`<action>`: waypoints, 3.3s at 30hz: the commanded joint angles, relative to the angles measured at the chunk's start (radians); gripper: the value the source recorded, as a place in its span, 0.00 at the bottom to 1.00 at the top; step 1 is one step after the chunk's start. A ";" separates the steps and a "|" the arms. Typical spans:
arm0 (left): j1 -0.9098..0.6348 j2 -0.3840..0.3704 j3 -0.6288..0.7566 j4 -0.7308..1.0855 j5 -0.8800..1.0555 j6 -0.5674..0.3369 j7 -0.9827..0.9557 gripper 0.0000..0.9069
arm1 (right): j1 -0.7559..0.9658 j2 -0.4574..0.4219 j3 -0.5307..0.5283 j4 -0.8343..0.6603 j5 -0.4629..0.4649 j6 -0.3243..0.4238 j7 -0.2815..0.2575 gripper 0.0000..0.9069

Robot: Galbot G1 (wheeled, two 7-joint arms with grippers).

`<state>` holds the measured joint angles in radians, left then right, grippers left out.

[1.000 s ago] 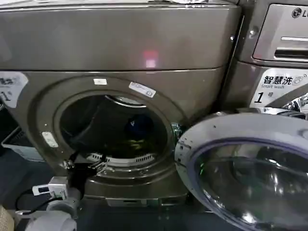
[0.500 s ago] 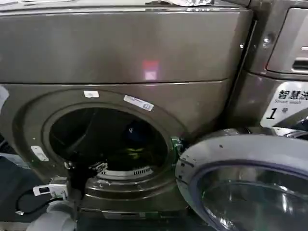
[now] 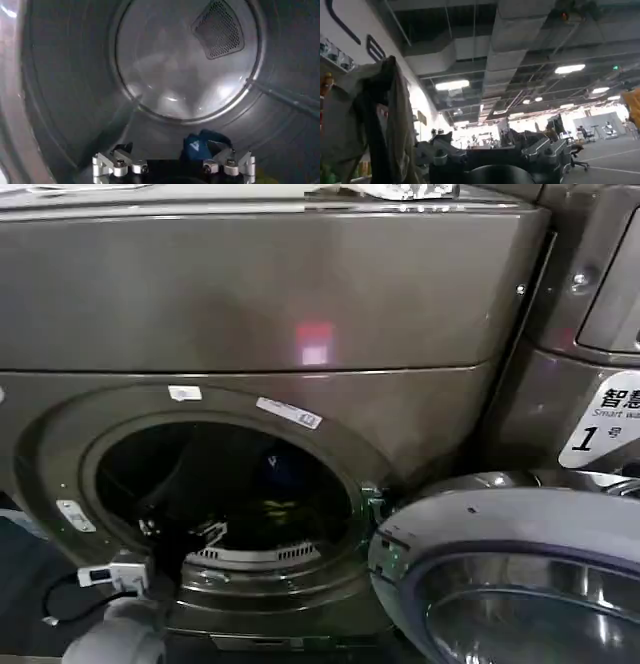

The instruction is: Grasp the clothes from the dryer.

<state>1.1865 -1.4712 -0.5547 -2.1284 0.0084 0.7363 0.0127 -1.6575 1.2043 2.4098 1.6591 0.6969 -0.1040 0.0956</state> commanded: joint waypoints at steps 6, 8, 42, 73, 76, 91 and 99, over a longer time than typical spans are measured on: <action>-0.192 0.002 0.010 0.228 0.211 -0.007 0.203 1.00 | -0.003 -0.006 -0.006 0.006 0.002 0.001 0.001 1.00; -0.200 0.009 0.012 0.237 0.388 -0.060 0.345 1.00 | -0.004 -0.007 -0.005 0.007 0.004 0.002 0.000 1.00; -0.512 0.071 0.118 0.429 1.131 -0.777 1.337 1.00 | -0.009 -0.007 -0.011 0.012 -0.002 0.005 -0.002 1.00; -0.603 0.090 0.243 0.615 1.182 -0.778 1.335 1.00 | -0.014 -0.020 -0.019 0.005 0.000 0.005 -0.004 1.00; -0.603 0.089 0.243 0.628 1.170 -0.774 1.335 1.00 | -0.014 -0.020 -0.018 0.006 0.000 0.005 -0.005 1.00; -0.612 0.081 0.249 0.743 1.108 -0.749 1.335 1.00 | -0.007 -0.017 -0.035 0.009 -0.003 0.007 -0.005 1.00; -0.618 0.085 0.249 0.773 1.078 -0.738 1.335 1.00 | 0.000 -0.016 -0.046 0.018 -0.006 0.006 -0.004 1.00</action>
<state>0.5699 -1.3869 -0.3059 -1.3953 1.1155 -0.0072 1.3464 -1.6585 1.1882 2.3664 1.6725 0.6918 -0.0976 0.0909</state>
